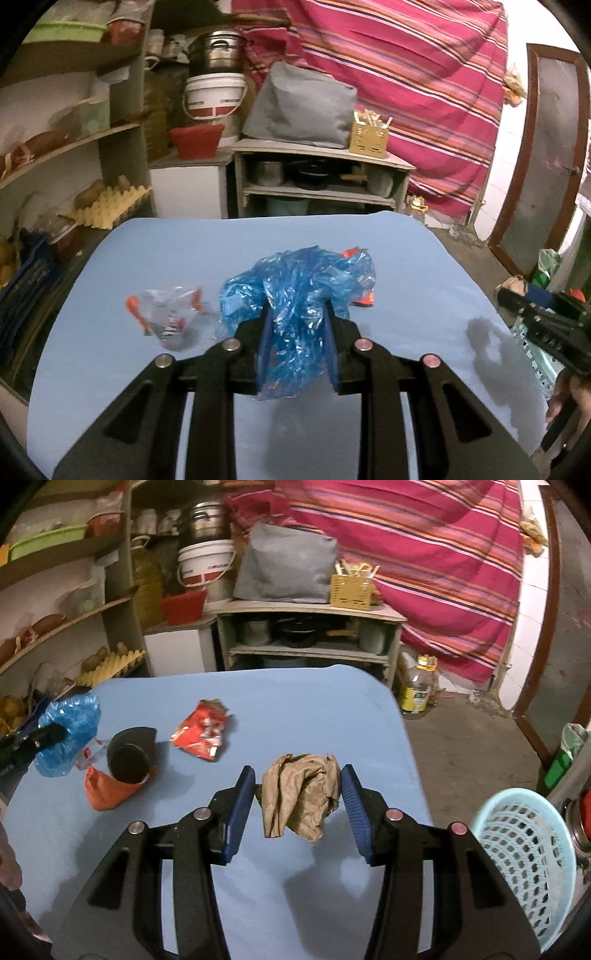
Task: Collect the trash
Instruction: 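Carry the blue bag and tan paper in both tools toward the basket, then open the right tool over the basket, dropping the tan paper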
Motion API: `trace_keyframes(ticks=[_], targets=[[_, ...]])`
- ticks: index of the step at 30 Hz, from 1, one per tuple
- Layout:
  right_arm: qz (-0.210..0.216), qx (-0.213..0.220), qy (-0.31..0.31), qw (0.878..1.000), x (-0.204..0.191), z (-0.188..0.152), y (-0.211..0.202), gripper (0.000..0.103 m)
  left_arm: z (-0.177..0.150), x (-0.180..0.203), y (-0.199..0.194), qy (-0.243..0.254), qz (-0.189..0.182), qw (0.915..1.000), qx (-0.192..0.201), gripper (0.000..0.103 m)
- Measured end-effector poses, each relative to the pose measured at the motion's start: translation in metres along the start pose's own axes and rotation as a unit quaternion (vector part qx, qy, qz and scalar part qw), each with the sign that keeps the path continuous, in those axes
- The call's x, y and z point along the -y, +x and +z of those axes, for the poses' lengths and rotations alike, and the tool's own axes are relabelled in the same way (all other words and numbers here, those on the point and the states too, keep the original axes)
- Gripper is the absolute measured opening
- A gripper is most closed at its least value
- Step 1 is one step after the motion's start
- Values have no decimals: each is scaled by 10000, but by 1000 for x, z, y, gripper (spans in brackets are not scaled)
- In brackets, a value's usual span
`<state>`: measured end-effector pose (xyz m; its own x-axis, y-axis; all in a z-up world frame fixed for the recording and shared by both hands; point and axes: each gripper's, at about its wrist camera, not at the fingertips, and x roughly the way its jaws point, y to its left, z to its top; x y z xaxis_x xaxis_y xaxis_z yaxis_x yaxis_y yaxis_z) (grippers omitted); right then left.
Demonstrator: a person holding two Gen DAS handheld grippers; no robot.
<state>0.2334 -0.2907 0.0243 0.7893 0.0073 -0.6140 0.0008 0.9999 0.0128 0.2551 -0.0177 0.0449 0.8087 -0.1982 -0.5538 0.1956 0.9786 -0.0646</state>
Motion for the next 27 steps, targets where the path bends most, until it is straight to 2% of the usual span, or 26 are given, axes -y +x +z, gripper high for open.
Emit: trace_keyframes(ticks=[13,20,27], targets=[[-776,239,496,9955,109,-6,-53,48,7,80,-9,535,-136,9983,199,25],[-1118,319,921,9889,171,-19,-80,48,18,129,-19,715,-409,9962,297,25],[-1280,334,951,9866,204,-31,-98,48,21,184,-18,905,-758,9925,324,25]])
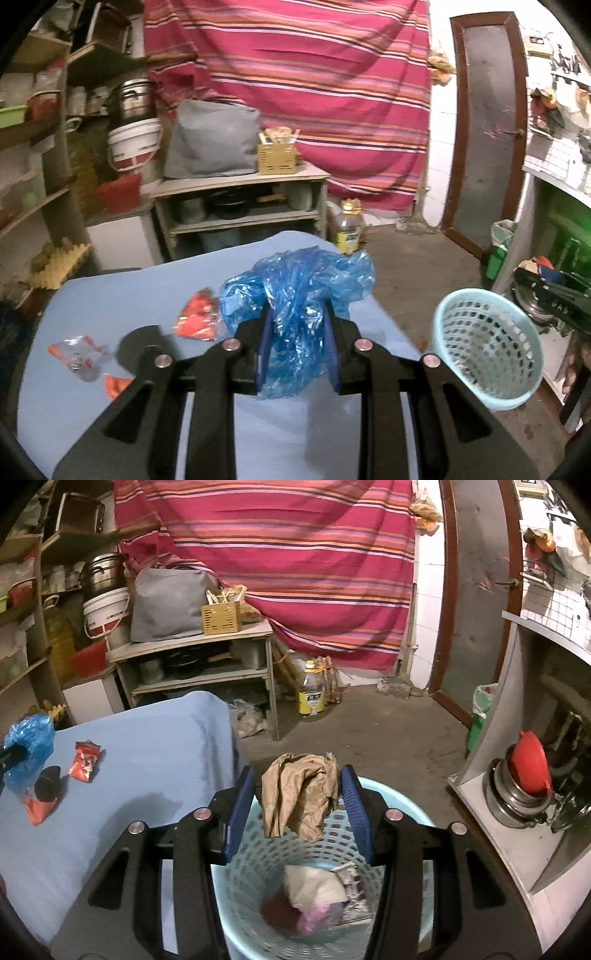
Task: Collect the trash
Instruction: 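Open the right tool over the basket, dropping the tan paper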
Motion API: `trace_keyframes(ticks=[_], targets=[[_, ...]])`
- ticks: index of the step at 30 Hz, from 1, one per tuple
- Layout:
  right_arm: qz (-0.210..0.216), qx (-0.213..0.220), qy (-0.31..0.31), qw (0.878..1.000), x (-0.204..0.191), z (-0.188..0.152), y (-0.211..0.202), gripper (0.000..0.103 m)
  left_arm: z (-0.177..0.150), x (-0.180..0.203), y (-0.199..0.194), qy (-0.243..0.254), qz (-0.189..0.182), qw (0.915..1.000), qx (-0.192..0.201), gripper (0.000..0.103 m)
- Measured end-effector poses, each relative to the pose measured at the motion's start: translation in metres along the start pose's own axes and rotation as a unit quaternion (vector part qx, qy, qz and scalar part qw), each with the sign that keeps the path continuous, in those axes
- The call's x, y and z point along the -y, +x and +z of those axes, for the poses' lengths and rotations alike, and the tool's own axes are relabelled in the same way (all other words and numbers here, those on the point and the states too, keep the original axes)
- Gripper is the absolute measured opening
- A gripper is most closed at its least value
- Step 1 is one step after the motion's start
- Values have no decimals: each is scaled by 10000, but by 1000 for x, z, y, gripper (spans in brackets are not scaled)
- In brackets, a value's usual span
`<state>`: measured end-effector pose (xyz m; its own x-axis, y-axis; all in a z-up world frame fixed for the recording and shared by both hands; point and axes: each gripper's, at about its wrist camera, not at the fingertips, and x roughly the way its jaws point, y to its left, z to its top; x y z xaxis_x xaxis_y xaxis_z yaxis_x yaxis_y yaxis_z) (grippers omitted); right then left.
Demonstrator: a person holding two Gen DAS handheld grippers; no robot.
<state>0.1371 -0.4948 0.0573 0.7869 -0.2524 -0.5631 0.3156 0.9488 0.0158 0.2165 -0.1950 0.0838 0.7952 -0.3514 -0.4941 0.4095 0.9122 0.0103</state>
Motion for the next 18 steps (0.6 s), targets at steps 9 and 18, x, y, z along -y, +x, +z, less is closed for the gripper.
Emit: trace_keyframes(ticks=[9,18], targets=[[-243,-82,227,9994,51,-8,2,48,6,73,25,262,-552,9981,-78,25],[-253,-293,230,9990,64,-14,16,49,3,133,53,468,-968,9938,-279,25]])
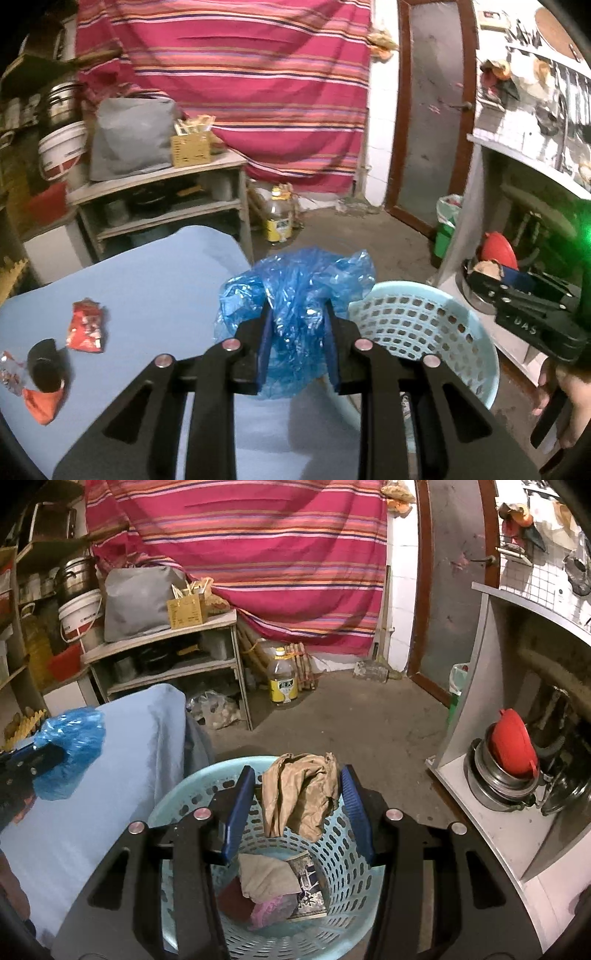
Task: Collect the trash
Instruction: 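Open the right tool over the basket, dropping the tan paper, then lower the left tool into the basket and open it, dropping the blue bag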
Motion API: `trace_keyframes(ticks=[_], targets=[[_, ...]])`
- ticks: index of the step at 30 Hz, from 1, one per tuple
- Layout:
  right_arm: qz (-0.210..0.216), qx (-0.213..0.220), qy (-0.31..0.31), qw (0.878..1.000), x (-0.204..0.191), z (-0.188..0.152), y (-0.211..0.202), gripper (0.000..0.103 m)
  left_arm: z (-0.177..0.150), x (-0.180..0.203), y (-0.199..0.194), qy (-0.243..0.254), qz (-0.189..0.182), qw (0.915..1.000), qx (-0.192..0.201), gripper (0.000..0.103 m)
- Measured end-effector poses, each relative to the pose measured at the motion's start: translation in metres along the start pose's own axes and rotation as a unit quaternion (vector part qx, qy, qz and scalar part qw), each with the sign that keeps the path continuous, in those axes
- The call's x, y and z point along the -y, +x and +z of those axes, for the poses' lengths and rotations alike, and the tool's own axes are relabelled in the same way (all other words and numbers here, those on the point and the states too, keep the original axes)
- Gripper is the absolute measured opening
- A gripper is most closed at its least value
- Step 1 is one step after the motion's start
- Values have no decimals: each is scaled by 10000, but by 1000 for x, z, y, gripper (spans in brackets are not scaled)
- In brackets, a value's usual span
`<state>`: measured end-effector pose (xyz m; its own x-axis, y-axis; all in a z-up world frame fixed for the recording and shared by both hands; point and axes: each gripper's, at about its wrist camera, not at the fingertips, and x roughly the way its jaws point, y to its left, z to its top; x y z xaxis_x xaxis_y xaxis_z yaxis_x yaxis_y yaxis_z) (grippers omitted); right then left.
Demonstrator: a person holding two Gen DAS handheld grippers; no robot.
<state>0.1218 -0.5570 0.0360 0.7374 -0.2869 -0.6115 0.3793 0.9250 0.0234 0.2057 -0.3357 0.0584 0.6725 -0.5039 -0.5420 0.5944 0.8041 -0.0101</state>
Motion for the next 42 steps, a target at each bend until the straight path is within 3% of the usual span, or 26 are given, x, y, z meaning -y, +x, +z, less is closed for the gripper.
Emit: trace_keyframes(ticks=[8,10,14,16,19,21,26,29,31,33,42], targets=[[-15,-211,35,9998,10,-4,12,54,-1,21,16,78,-171,9997,-127,25],[-89,-224,35,9997,11,-5,12,64,-1,24,19,67,-184,9997,-137,25],[-177,-186,119,9996,17,-7,10,69,-1,27,22,18,-261,9995,-156,25],[-253,-131,194,9994,20,-8,7,83,-2,30,24,29,-303,9994,-194,25],[-361,-35,339,9988,28,-10,2,94,-6,38,29,46,-397,9988,-266,25],[-440,10,429,9981,31,-10,0,98,-9,42,32,47,-455,9985,-315,26],[-697,-16,520,9962,41,-12,0,99,-11,55,51,27,-747,9956,-564,27],[-762,-26,721,9945,51,-13,-2,99,-11,61,64,12,-850,9935,-754,35],[-758,3,949,9926,61,-14,-3,99,-10,64,66,36,-828,9939,-732,63],[-754,34,1082,9913,67,-15,-5,99,-10,65,61,75,-795,9948,-632,73],[-795,99,1167,9899,63,-12,-9,99,-11,52,46,-9,-976,9926,-727,86]])
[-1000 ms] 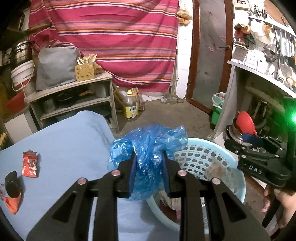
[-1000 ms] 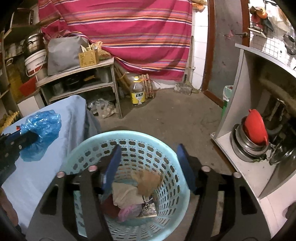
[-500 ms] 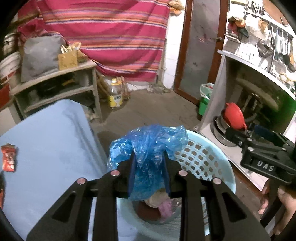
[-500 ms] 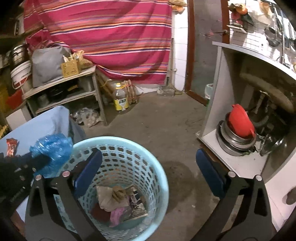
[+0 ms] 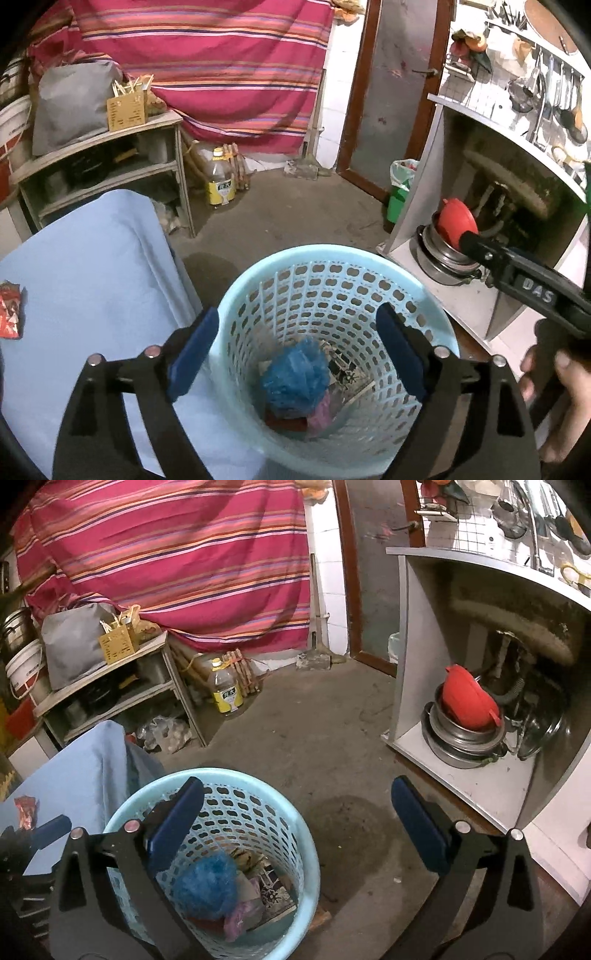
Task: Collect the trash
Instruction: 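Lower the left tool into the basket and open it, dropping the blue bag, then move both open tools back over the table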
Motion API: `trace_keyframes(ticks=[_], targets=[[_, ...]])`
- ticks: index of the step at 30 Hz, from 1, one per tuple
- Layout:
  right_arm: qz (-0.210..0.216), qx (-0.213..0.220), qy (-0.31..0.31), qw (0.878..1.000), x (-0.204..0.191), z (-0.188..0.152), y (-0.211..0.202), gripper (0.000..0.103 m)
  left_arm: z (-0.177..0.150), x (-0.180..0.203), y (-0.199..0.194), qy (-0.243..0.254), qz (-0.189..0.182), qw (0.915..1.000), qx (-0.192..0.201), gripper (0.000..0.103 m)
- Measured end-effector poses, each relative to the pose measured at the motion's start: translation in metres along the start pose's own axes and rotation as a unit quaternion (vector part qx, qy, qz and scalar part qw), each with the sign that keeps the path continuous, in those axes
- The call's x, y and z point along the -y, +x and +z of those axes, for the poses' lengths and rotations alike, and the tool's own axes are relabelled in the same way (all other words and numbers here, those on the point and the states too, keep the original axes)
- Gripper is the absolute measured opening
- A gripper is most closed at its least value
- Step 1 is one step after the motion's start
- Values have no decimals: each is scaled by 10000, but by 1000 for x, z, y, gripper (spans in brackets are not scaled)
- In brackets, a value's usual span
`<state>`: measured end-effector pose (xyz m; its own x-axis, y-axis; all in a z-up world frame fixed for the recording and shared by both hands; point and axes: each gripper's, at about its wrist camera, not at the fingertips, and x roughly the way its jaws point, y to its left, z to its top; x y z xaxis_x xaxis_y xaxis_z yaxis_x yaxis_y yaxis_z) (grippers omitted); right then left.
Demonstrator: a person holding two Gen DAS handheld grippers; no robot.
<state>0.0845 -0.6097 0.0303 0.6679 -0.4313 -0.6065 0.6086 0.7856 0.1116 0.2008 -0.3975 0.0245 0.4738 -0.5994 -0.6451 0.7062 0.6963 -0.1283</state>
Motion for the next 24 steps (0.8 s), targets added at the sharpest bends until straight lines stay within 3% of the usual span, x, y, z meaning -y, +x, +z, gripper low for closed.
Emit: trace_keyframes(ticks=[6,11,14,19,21,24], targets=[[-18,0,-86,10000,-18,1,0,99,-11,-35,-37,-227,225,9993,191,95],[207,-36,-80,9997,-51,-1,1,99,-26,-89,-78,-495,776,9951,370,98],[357,-43,-380,9986,-89,-8,0,99,-39,-129,-105,-659,1135,9900,507,98],[614,-78,-787,9950,-148,-20,1,99,-66,-199,-141,-721,2049,9740,641,99],[750,-173,-870,9932,-171,-25,2,99,-79,-232,-153,-830,2497,9622,706,99],[882,-203,-1022,9906,-204,-32,2,99,-96,-276,-170,-1126,2846,9489,767,99]])
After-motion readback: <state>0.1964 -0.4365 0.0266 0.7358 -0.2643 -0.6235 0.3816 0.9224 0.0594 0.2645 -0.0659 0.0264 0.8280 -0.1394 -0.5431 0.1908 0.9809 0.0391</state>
